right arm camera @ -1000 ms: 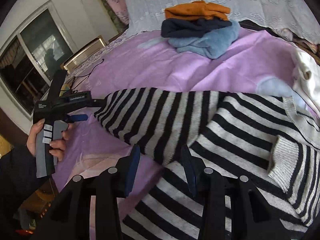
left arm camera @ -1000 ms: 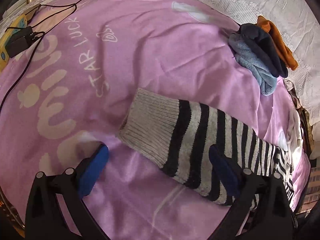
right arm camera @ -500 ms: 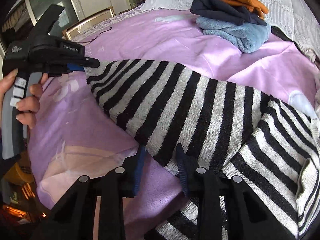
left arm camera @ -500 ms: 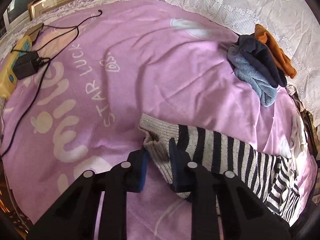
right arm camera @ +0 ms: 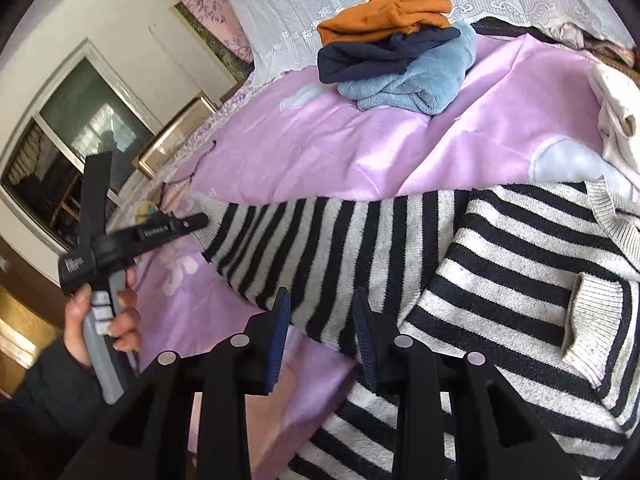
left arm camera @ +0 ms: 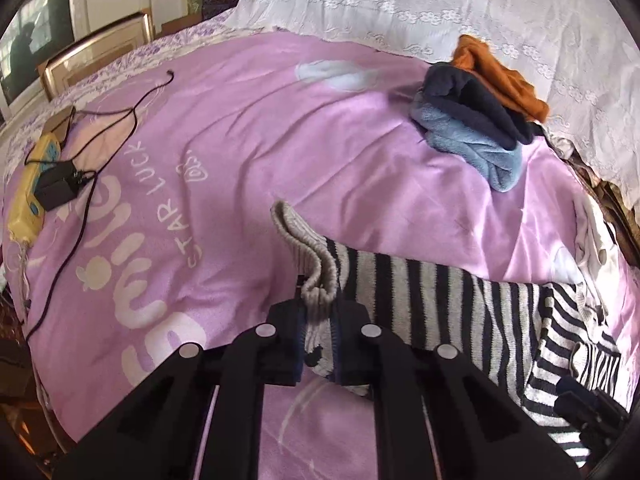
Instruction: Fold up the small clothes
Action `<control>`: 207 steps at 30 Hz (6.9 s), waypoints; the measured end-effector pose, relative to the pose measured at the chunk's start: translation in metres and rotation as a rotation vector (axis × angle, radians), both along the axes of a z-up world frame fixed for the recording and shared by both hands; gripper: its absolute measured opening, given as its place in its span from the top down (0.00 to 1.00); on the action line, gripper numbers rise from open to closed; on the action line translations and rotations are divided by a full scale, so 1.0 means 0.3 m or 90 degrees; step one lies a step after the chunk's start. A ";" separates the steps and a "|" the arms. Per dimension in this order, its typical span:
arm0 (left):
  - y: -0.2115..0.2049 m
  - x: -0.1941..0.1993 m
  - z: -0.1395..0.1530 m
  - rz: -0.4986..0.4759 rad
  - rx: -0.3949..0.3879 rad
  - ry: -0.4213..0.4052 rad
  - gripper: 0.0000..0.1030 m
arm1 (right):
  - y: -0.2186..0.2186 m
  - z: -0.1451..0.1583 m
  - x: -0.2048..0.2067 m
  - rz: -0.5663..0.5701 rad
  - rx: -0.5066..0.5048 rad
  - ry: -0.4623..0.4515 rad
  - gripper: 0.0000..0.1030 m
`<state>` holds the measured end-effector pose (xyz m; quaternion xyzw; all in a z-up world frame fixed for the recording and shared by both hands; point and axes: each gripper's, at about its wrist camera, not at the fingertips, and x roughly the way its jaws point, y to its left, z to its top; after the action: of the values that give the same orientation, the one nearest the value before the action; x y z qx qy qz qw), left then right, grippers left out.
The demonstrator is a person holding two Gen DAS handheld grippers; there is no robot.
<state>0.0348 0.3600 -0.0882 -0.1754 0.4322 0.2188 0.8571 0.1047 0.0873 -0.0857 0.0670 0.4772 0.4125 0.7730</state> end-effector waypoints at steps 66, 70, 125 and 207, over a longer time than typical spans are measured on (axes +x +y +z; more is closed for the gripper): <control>-1.165 0.306 -0.123 -0.315 0.051 0.061 0.56 | -1.160 -0.261 0.230 -0.351 0.030 0.164 0.96; -1.045 0.311 -0.169 -0.268 0.061 0.084 0.41 | -1.159 -0.257 0.220 -0.359 -0.012 0.141 0.97; -1.062 0.264 -0.151 -0.379 0.131 0.080 0.27 | -0.885 -0.216 0.079 -0.285 -0.054 0.094 0.94; -0.943 0.247 -0.224 -0.332 0.105 0.115 0.04 | -0.781 -0.221 0.062 -0.224 -0.185 -0.004 0.73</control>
<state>0.1090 0.0771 -0.1554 0.0319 0.5182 0.0399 0.8537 0.1232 -0.1472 -0.1521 0.0353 0.5102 0.1986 0.8360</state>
